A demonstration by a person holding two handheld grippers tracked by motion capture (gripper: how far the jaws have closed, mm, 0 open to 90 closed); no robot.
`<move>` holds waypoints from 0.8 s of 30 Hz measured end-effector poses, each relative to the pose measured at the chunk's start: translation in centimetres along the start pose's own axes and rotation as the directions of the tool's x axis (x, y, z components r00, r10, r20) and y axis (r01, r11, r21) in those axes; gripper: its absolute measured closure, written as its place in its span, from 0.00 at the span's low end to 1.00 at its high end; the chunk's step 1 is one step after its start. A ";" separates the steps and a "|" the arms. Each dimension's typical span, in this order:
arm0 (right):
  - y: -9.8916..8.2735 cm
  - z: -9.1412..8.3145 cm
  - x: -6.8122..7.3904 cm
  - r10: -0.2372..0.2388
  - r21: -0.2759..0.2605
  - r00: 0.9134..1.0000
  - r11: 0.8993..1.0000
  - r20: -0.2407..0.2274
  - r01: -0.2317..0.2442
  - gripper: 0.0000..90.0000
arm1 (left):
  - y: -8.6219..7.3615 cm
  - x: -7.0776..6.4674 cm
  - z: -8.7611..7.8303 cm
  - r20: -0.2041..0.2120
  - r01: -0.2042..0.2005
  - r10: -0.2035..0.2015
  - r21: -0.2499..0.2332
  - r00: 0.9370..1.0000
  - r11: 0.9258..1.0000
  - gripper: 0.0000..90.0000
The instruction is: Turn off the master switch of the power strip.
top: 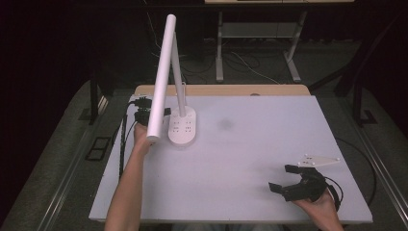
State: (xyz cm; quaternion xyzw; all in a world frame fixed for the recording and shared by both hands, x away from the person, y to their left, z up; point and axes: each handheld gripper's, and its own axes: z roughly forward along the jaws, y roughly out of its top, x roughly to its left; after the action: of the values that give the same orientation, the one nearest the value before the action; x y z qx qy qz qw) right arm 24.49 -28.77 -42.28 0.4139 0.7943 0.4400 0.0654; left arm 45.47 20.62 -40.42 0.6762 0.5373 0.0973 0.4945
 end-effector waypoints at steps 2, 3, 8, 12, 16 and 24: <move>0.0 0.0 0.0 -0.003 -0.001 1.000 1.000 -0.002 0.003 0.00 | -0.1 0.0 -0.6 0.010 -0.002 0.002 -0.006 1.000 1.000 0.98; 0.0 0.0 0.0 -0.004 -0.002 1.000 1.000 -0.002 0.004 0.00 | -0.1 0.0 -1.0 0.014 -0.007 0.007 -0.005 1.000 1.000 0.97; 0.0 0.1 0.1 -0.004 -0.001 1.000 1.000 -0.004 0.004 0.00 | -0.7 -0.3 -2.4 0.050 -0.003 0.004 -0.017 0.999 1.000 0.81; 0.0 0.1 0.1 -0.005 -0.001 1.000 1.000 -0.005 0.005 0.00 | -1.2 -0.3 -3.5 0.097 0.005 -0.001 -0.040 0.995 0.999 0.66; 0.1 0.1 0.2 -0.005 0.000 1.000 1.000 -0.005 0.005 0.00 | -1.7 -0.5 -4.5 0.112 0.000 0.005 -0.043 0.994 0.999 0.46; 0.1 0.1 0.2 -0.005 -0.001 1.000 1.000 -0.004 0.005 0.00 | -3.0 -1.7 -6.2 0.133 -0.032 0.034 -0.021 0.990 0.999 0.15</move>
State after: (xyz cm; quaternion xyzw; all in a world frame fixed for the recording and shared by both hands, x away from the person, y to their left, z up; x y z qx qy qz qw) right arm 24.46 -28.53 -42.22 0.4111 0.7952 0.4409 0.0649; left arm 38.81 22.47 -38.98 0.6854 0.4908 0.0649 0.5339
